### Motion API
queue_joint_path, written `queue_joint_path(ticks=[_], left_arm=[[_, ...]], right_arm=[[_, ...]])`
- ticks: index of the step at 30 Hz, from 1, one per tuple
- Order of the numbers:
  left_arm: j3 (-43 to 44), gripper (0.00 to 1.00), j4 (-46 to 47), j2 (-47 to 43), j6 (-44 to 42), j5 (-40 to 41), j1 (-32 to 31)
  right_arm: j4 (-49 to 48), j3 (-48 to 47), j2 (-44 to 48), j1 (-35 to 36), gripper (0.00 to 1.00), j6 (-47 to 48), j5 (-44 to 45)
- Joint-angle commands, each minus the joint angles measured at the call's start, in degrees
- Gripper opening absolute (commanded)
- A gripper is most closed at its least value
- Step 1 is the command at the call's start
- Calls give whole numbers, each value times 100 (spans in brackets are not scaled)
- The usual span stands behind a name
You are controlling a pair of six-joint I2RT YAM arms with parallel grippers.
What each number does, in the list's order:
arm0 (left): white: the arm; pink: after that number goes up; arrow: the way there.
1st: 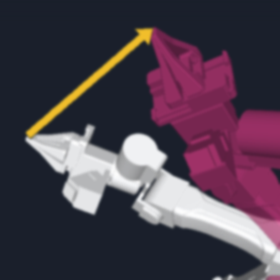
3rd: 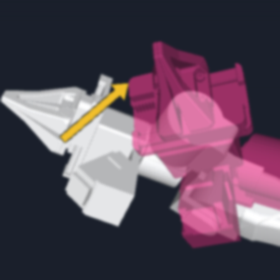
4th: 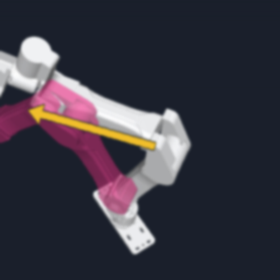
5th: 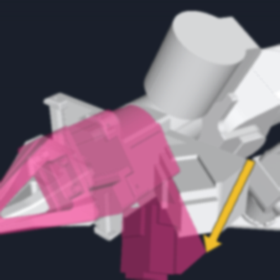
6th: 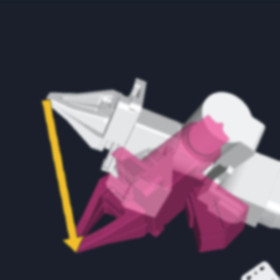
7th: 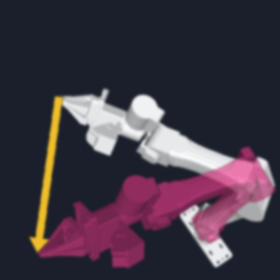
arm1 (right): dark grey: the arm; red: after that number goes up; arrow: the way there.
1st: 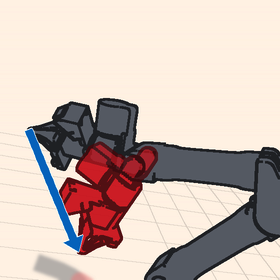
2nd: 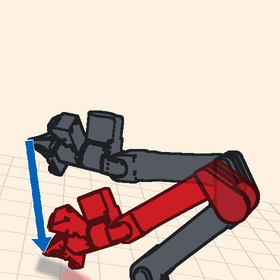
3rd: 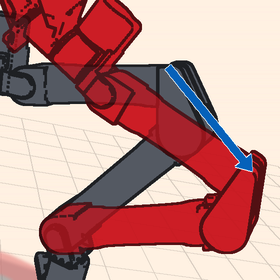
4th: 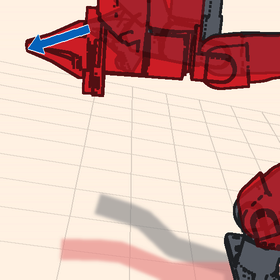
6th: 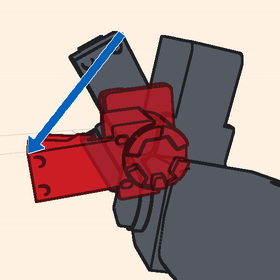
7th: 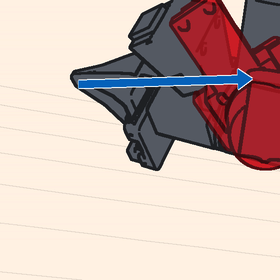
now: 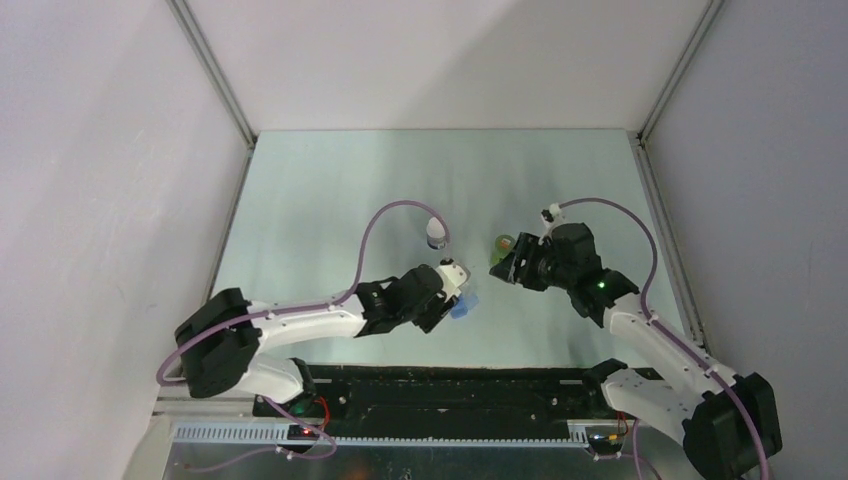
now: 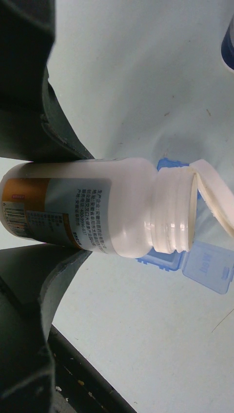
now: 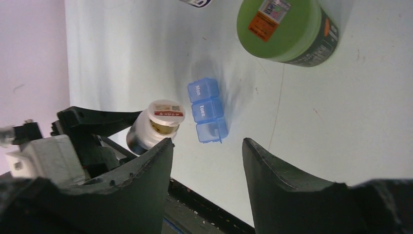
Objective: Sort the pills into containers
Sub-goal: Pour the pill into the pill container.
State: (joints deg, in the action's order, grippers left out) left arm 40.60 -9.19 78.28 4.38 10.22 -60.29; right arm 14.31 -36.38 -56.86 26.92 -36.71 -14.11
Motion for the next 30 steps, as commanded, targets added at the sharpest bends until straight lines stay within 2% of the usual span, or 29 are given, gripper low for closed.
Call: queue_joint_path(ticks=[1,10,17,30], left_arm=[[494,0,-253,256,-198,280,-181],[779,0,-659,729,-185,332,-291],[1307,0,-1586,952,-212,517,-436],[1812,0,-2419,1484,-210,966,-642]], right_arm=[[261,17,363,-196,59,-167,-206],[273,28,448,-518,58,-160,-455],[123,271,463,-811,58,-237,-606],[-169,563,422,-1122,57,-358,-848]])
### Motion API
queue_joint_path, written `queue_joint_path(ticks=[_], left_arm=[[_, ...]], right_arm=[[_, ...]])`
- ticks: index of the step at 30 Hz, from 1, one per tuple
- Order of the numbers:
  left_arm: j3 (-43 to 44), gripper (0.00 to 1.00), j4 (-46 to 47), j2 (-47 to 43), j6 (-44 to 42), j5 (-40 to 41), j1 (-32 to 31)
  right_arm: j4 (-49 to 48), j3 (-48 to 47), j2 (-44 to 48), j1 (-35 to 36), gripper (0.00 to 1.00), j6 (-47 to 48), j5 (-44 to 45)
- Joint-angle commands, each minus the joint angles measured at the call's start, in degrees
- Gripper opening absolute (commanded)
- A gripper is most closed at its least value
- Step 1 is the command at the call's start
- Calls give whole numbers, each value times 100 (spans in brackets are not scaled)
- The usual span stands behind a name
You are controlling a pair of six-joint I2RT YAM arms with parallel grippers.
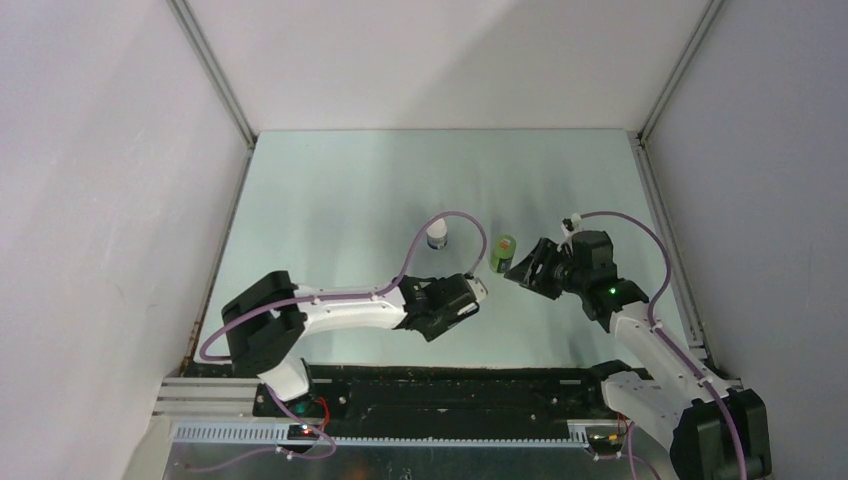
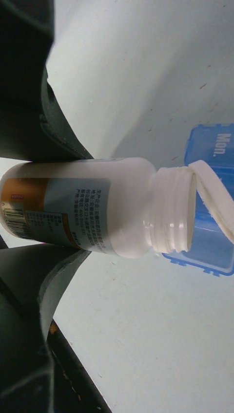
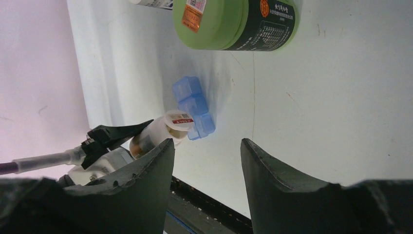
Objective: Sort the pills into containers
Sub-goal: Pour the pill into the pill container.
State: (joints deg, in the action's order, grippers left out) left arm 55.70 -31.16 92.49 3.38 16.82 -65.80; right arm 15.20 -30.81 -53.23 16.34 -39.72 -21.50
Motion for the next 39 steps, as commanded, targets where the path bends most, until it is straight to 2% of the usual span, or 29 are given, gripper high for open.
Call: queue_joint_path(ticks=[1,13,27,39], left_arm=[[341,0,-274,95,-100,323,-106],[643,0,-607,257,-89,537,-167],[1220,0,-1282,660,-152,874,-387],[1414,0,-1473,737,-95,882,-460]], right_arm=[[-270,14,55,-66,57,-64,-123],[-641,84,-148,-167,56,-328,-371],[-671,306,-73,-412,55,-401,-421],[-702,474,-12,-634,55,-413,-514]])
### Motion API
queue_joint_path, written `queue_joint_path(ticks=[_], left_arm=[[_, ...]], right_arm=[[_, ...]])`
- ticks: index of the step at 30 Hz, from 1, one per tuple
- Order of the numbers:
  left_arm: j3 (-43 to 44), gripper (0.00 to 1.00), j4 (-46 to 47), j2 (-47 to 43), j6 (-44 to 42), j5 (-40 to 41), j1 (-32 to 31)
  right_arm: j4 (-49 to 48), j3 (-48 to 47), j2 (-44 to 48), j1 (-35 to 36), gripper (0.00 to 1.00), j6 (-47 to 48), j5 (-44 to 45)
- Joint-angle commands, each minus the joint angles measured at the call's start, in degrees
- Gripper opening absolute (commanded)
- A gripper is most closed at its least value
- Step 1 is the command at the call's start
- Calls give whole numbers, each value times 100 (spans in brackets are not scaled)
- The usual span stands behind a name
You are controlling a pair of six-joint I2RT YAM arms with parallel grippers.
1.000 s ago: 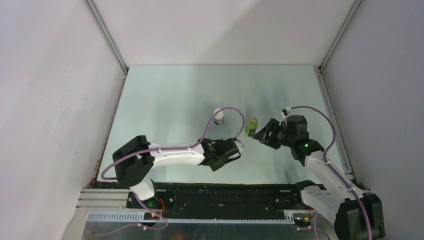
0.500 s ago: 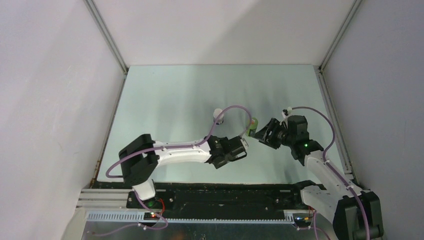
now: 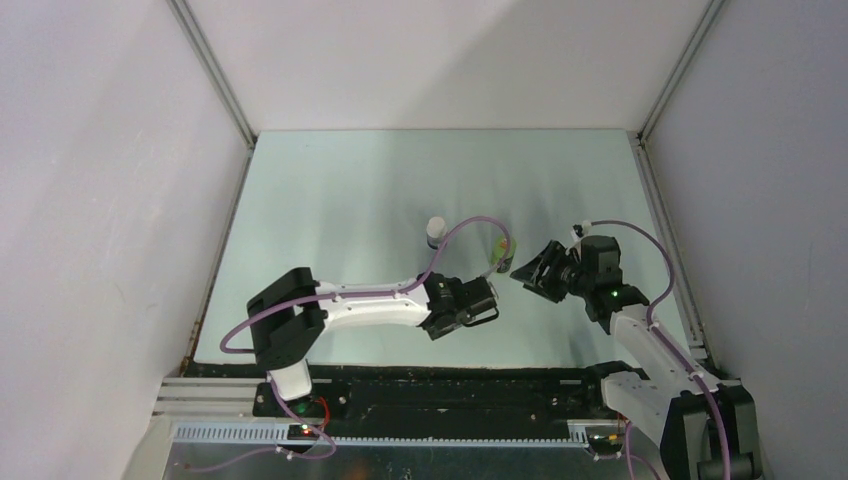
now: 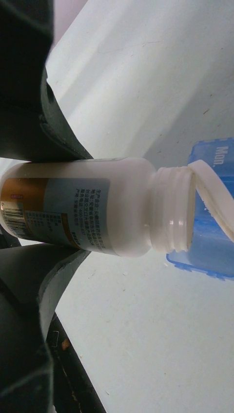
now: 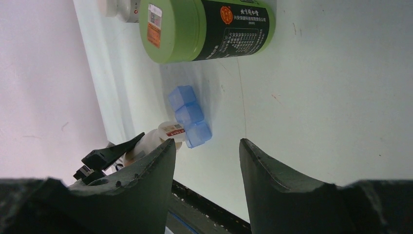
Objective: Sort the pills into containers
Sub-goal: Pour the pill into the pill container.
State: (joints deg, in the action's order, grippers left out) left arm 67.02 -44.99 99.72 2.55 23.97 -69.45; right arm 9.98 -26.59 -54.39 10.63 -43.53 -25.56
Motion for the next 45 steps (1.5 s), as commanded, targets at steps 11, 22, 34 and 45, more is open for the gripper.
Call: queue_joint_path(ticks=[11,22,34,45], left_arm=[[679,0,-585,395,59,464,-215],[1031,0,-1060,677,190,633,-314],[1169,0,-1248,814,234,724,-324],[1365,0,-1534,994,204,838,-341]], right_arm=[[-244,130,65,-127,55,-25,-146],[-290,207,40,-189,55,-16,-205],[-346,248,-10,-227,55,-24,-239],[-372,276,-19,-230,55,-20,-279]])
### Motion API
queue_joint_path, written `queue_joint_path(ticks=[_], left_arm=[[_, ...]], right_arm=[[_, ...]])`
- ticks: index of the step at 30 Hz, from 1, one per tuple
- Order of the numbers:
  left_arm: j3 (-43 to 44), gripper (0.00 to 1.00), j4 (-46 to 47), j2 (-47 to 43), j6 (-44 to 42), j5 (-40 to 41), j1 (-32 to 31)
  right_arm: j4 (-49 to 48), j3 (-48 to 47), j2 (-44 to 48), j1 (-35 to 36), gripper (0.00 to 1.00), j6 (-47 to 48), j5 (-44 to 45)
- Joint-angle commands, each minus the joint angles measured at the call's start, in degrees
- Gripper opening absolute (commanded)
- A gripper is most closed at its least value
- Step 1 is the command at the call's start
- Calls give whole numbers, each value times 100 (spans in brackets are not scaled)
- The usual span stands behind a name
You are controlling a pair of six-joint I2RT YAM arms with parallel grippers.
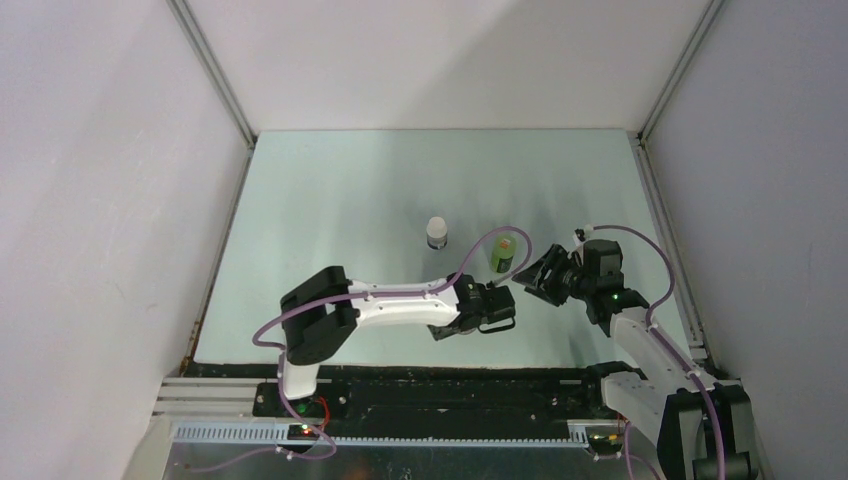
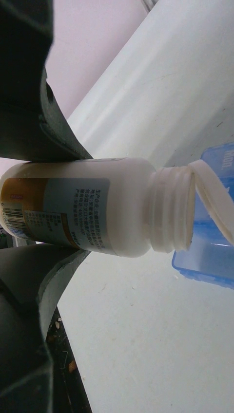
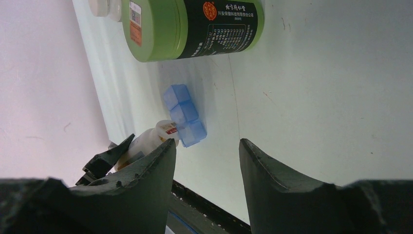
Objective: Sort the pills into containers
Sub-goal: Pour the pill into the pill container.
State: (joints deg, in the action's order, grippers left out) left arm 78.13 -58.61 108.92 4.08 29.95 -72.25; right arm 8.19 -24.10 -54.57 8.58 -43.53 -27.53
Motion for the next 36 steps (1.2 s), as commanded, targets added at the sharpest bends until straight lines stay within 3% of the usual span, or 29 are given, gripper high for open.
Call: queue_joint_path(ticks=[1,36], left_arm=[[290,0,-188,88,50,252,-66],[1212,0,-1322,788,80,-56,-129]], right_arm=[[-194,27,-2,-26,55,-16,-85],[-159,112,-1,-132,53,-16,-213]])
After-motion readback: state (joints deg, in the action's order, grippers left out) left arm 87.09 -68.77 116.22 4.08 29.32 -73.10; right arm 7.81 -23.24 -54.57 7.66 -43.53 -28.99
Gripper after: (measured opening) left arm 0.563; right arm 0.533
